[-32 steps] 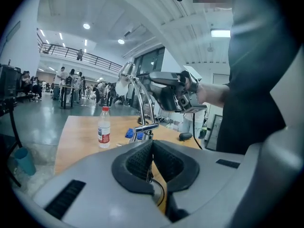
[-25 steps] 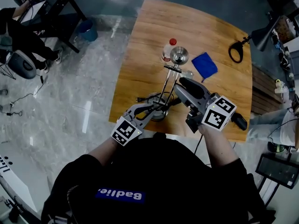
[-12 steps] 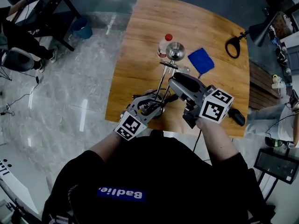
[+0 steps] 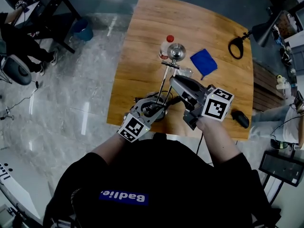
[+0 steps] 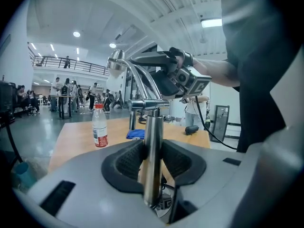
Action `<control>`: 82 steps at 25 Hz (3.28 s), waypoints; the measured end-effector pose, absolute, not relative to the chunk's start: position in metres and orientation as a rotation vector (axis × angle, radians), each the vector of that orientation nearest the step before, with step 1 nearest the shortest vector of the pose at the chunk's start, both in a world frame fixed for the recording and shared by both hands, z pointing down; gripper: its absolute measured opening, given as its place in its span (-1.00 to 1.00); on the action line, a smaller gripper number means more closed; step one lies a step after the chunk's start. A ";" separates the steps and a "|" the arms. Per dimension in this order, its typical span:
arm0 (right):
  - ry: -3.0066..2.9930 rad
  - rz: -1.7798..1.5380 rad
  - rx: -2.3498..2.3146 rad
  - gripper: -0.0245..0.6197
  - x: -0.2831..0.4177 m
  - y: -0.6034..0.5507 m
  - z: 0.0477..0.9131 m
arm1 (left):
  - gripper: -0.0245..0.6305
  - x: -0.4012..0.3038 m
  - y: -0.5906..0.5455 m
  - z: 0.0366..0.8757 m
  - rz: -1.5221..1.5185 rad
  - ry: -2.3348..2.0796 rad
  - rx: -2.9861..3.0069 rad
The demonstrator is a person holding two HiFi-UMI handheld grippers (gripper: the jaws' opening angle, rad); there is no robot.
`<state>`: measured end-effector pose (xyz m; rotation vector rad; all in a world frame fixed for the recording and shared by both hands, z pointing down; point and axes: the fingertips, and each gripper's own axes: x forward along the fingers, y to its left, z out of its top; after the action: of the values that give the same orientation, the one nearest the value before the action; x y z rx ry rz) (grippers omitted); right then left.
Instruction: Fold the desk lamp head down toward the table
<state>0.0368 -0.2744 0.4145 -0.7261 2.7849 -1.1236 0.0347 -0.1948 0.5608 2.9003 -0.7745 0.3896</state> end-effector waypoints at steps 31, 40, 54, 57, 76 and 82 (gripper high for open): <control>1.945 -2.025 -0.565 -0.58 0.053 -0.298 0.577 | -0.51 0.031 -0.197 0.563 0.359 -0.755 2.862; 1.898 -1.972 -0.575 -0.55 0.055 -0.298 0.578 | -0.51 0.033 -0.198 0.566 0.369 -0.757 2.838; 1.955 -1.855 -0.604 -0.24 0.062 -0.271 0.556 | -0.19 -0.007 -0.177 0.558 0.368 -0.623 2.825; 1.905 -1.722 -0.681 -0.24 0.076 -0.242 0.541 | -0.19 -0.029 -0.158 0.553 0.309 -0.608 2.823; 2.245 -1.152 -0.695 -0.24 0.112 -0.040 0.439 | -0.19 -0.017 -0.010 0.459 0.103 -0.808 2.741; 2.608 -0.739 -0.885 -0.25 0.139 0.019 0.414 | -0.19 0.021 0.048 0.425 0.094 -0.921 2.737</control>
<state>0.1391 0.0191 0.4143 -0.8847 2.6078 -0.7389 0.0211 0.0476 0.4250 2.7371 -0.9205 0.0939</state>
